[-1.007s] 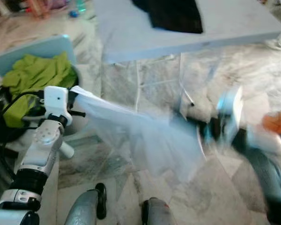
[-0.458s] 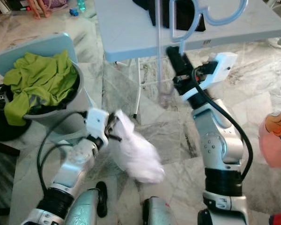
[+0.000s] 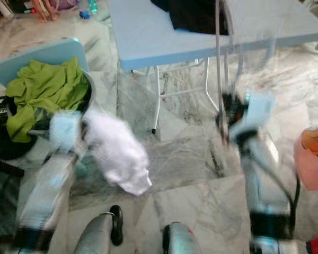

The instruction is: Hang hanger

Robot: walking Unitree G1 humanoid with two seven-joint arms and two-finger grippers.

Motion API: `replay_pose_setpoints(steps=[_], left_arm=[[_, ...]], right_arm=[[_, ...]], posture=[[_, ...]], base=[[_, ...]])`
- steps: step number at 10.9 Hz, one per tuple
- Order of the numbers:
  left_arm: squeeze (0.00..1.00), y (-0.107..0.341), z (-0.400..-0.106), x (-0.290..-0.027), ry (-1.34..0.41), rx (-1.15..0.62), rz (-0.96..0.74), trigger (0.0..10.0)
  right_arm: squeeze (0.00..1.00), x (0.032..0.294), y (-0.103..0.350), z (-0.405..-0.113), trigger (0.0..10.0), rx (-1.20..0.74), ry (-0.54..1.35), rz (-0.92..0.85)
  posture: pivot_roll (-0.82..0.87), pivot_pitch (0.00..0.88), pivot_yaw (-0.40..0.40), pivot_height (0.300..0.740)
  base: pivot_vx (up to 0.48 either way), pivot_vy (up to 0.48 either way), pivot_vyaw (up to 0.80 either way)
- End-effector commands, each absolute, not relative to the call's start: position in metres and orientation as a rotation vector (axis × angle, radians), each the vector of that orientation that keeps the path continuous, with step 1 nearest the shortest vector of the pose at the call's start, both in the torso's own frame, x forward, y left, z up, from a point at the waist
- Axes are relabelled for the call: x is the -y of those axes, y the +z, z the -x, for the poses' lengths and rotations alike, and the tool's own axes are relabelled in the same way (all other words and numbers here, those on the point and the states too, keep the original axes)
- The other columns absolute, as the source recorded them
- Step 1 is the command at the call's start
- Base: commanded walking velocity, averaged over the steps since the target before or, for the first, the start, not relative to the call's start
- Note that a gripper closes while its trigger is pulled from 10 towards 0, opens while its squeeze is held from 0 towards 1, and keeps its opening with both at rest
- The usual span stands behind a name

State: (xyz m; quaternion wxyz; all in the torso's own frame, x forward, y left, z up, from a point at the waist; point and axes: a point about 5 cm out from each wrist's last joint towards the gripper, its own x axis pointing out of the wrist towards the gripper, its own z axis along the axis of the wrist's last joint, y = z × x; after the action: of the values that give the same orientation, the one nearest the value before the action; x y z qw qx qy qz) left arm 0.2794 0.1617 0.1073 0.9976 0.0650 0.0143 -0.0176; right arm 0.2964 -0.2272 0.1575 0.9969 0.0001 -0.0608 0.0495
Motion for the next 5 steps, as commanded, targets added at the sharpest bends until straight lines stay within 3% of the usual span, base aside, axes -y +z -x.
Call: replay_pose_setpoints(steps=[1, 3, 5], left_arm=[[0.0, 0.123, -0.277, -0.16, -0.024, 0.036, -0.132, 0.0], [0.0, 0.134, -0.274, -0.15, -0.075, 0.096, -0.122, 0.0], [0.0, 0.144, -0.276, -0.15, -0.075, 0.133, -0.108, 0.0]], right_arm=[[0.0, 0.232, 0.153, -0.293, 10.0, 0.12, 0.06, -0.009], [0.0, 0.223, 0.145, -0.292, 10.0, 0.112, 0.068, 0.004], [0.0, 0.22, 0.145, -0.294, 10.0, 0.117, 0.074, -0.015]], posture=[[-0.02, 0.22, 0.019, 0.74], [-0.02, 0.213, 0.008, 0.74], [-0.01, 0.21, 0.007, 0.74]], base=[[0.0, 0.0, 0.0], [0.0, 0.0, 0.0], [0.349, 0.0, 0.0]])
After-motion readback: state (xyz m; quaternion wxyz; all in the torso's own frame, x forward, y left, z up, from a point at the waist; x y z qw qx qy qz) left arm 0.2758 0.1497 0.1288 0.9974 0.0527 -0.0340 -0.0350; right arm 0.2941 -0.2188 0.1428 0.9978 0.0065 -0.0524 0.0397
